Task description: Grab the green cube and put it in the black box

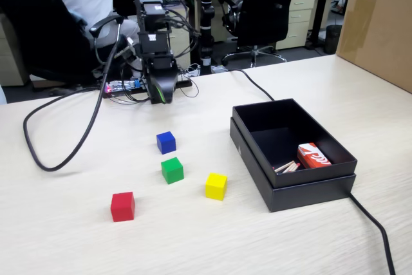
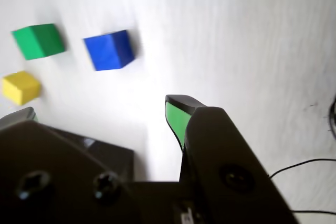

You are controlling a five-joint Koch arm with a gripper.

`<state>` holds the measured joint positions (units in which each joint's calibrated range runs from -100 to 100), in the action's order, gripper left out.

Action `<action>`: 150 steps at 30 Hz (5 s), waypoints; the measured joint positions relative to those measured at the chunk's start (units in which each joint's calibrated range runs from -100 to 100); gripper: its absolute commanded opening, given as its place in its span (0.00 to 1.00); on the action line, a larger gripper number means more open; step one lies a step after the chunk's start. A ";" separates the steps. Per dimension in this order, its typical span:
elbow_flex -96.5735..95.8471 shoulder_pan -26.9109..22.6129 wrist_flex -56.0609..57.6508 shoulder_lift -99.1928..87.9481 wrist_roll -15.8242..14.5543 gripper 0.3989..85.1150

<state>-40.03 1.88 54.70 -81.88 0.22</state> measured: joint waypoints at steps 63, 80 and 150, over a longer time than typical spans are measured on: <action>52.30 -3.71 6.89 59.42 6.69 0.00; 69.10 -17.63 7.20 74.95 -2.30 0.01; -3.93 -2.93 3.17 -16.83 -6.74 0.59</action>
<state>-43.95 -1.05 57.88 -98.71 -6.52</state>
